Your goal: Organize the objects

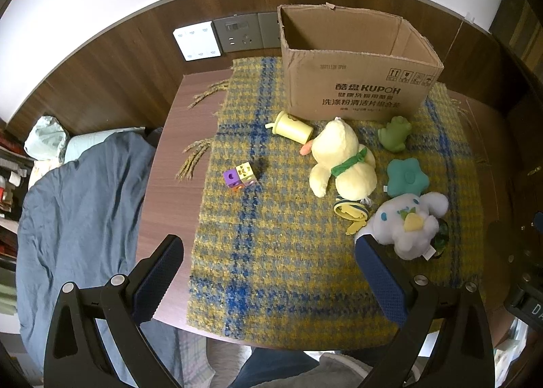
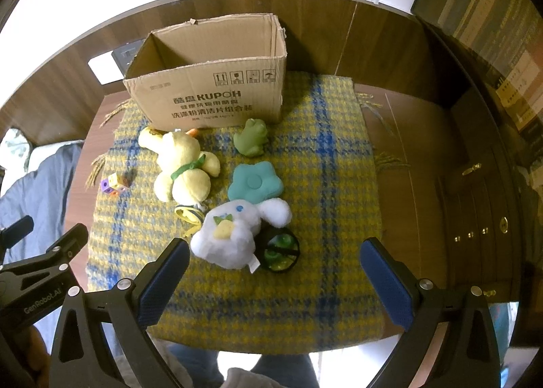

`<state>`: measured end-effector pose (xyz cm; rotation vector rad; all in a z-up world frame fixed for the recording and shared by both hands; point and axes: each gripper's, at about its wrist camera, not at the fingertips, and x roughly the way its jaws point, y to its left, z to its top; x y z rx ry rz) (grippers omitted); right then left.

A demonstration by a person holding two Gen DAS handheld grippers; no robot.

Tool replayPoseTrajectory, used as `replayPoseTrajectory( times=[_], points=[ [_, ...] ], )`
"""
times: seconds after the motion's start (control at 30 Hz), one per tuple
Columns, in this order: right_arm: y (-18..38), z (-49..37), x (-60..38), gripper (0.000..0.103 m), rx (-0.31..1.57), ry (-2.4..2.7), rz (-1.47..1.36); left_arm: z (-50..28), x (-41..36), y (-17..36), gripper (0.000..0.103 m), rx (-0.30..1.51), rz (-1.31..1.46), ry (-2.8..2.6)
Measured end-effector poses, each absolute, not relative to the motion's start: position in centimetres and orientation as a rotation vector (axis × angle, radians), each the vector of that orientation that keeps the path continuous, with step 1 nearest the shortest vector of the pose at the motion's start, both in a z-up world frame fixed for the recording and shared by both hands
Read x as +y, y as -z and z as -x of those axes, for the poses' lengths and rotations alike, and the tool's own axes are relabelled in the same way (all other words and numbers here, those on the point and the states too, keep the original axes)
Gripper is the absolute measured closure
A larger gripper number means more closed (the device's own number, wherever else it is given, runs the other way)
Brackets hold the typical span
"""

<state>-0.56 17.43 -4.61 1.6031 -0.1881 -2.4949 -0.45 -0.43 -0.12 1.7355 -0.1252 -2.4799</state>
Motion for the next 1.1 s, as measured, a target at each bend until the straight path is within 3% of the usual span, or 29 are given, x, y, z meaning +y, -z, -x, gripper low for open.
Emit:
replayPoseTrajectory(
  times=[1.1],
  points=[
    [5.15,0.68,17.42,0.002,-0.211,2.484,-1.622,0.47,-0.37,0.60,0.000,-0.130,-1.726,2.465]
  ],
)
